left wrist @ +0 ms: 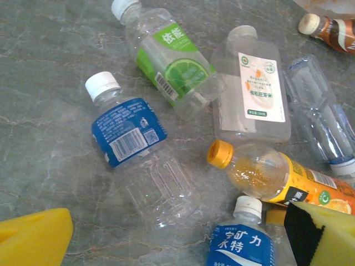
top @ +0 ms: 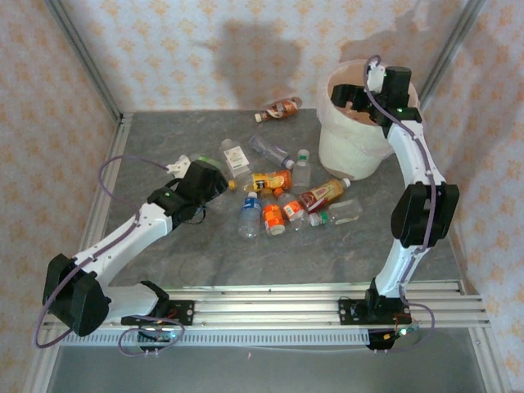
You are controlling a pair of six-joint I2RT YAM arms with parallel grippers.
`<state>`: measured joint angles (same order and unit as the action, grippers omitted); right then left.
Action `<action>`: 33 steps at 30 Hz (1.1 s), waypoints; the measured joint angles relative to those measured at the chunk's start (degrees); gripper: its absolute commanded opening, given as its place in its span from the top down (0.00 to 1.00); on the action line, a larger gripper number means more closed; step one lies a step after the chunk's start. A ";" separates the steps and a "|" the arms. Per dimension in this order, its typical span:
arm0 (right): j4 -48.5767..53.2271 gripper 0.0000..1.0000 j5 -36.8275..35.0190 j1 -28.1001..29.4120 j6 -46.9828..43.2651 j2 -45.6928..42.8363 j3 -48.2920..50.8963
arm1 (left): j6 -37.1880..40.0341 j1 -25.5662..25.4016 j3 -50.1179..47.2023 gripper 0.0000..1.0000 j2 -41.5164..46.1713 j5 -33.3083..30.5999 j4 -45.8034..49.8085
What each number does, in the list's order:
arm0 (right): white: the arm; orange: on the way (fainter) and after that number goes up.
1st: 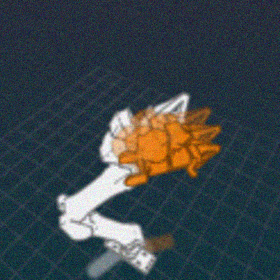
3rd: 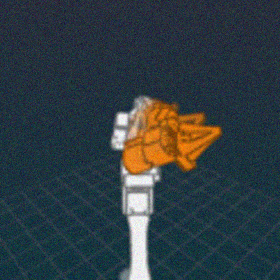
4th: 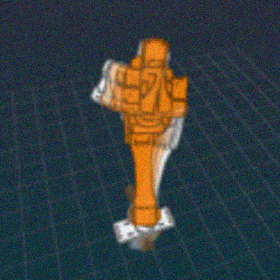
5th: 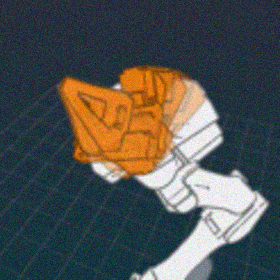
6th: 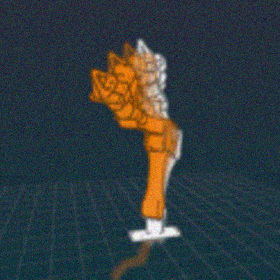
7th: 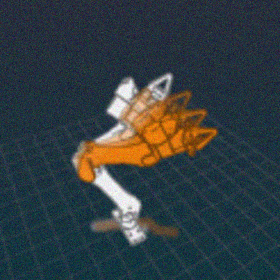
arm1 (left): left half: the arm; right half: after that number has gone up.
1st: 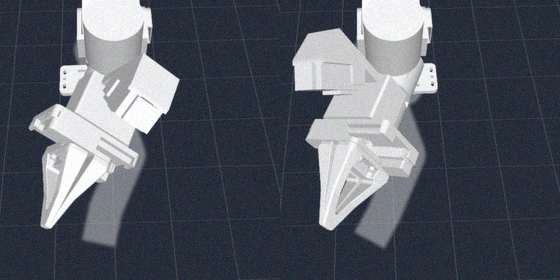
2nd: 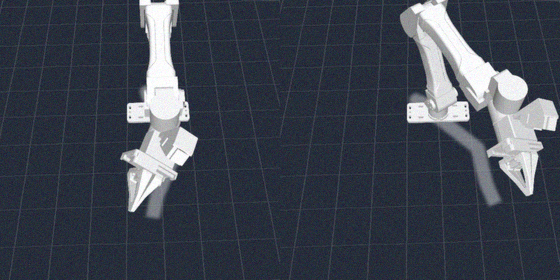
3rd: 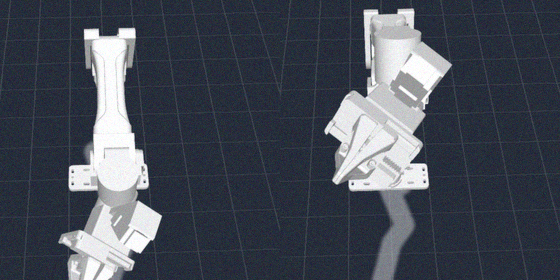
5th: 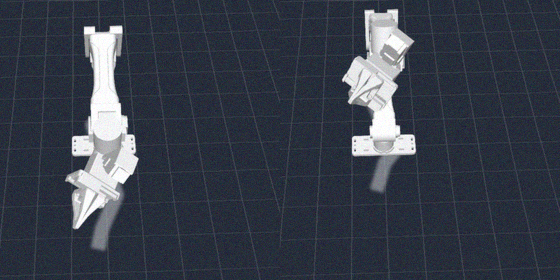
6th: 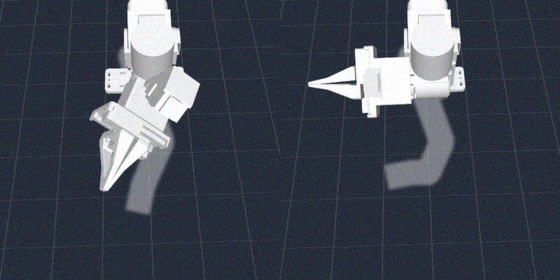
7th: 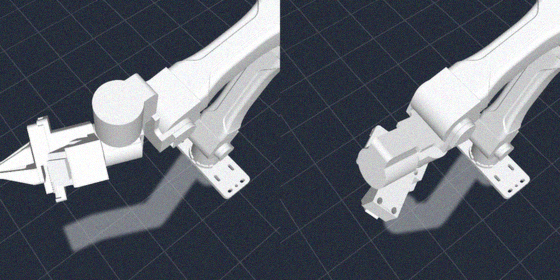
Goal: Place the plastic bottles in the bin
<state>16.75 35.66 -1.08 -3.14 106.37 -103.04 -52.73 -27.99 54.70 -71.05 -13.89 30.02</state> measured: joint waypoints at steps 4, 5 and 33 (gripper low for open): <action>0.24 0.01 -3.50 0.00 0.15 -4.37 0.11 | -0.83 0.28 0.00 0.00 -0.33 -0.07 0.55; 0.46 0.01 -4.46 0.00 0.15 -5.77 0.15 | -1.09 0.31 0.00 0.00 -0.39 -0.07 0.66; 13.66 0.01 -7.17 10.47 21.75 -48.57 46.64 | -7.08 1.05 0.00 0.00 -4.55 -0.02 1.29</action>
<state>30.41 28.49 9.39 18.61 57.80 -56.40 -59.81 -26.94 54.70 -75.59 -13.91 31.31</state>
